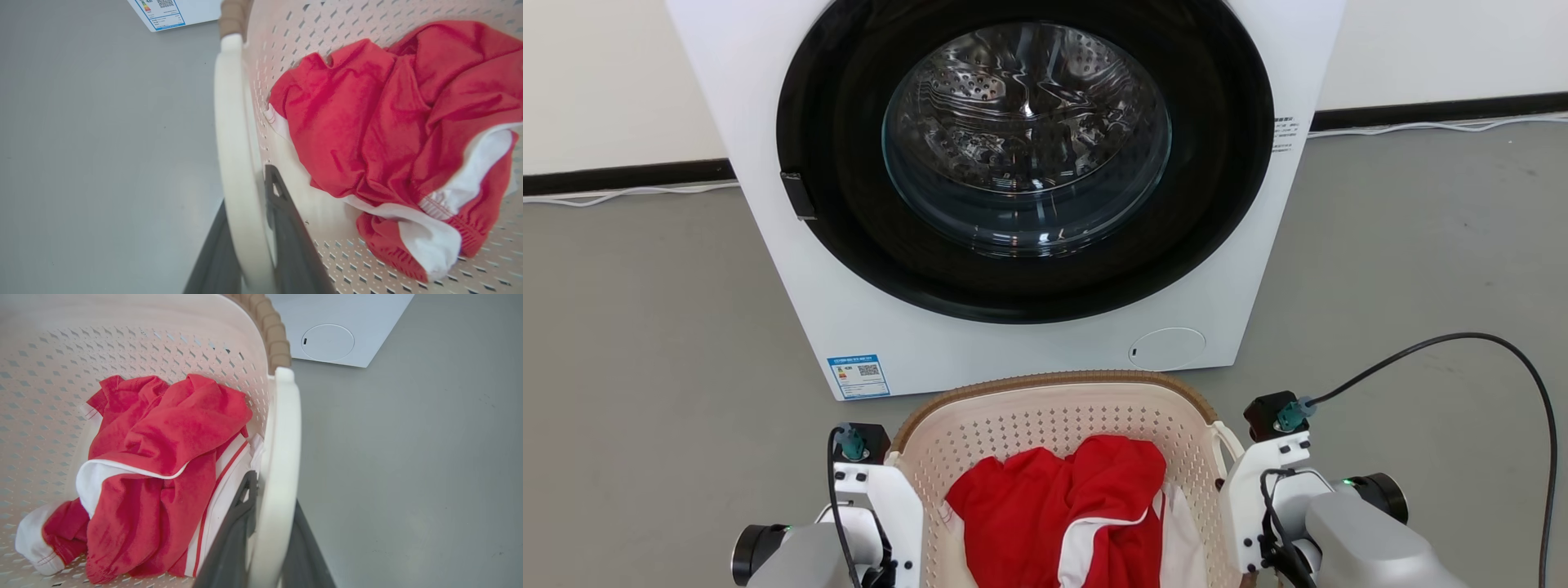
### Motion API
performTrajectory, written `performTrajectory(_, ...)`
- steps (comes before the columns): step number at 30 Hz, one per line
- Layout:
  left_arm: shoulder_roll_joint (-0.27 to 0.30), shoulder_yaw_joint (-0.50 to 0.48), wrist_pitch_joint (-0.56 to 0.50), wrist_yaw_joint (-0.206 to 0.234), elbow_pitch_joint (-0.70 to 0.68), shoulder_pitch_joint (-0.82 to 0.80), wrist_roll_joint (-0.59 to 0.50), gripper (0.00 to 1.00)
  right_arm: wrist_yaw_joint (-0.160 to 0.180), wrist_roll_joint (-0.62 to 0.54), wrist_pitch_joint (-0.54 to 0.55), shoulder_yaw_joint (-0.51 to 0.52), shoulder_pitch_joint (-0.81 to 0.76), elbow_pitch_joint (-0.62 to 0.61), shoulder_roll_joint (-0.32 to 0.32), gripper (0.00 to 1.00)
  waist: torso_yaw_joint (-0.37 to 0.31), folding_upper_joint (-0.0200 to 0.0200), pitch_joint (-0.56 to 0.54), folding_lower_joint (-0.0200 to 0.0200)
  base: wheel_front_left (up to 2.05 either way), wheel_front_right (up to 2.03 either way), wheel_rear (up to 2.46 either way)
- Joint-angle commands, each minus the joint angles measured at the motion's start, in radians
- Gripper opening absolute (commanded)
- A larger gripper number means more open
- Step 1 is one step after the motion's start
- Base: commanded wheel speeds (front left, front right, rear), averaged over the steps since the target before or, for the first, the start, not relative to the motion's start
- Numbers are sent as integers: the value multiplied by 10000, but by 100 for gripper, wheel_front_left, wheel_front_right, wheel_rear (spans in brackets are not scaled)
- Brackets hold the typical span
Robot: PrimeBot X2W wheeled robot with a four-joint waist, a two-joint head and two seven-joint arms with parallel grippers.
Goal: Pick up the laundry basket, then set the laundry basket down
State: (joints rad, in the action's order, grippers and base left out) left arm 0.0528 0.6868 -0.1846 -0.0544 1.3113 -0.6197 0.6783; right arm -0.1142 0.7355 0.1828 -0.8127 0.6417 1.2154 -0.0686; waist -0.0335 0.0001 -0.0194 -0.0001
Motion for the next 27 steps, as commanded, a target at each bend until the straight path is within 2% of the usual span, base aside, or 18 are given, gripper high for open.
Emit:
performTrajectory(1,271,-117,159,-26,-205,-276,11,0,-165,28,-167,-214,336,-137,183,0,-7,-1,-1,1,0,0,0)
performTrajectory(27,322,9,251,118,-205,-391,185,0,-165,294,-387,-526,493,-135,183,0,51,-1,142,1,0,0,0)
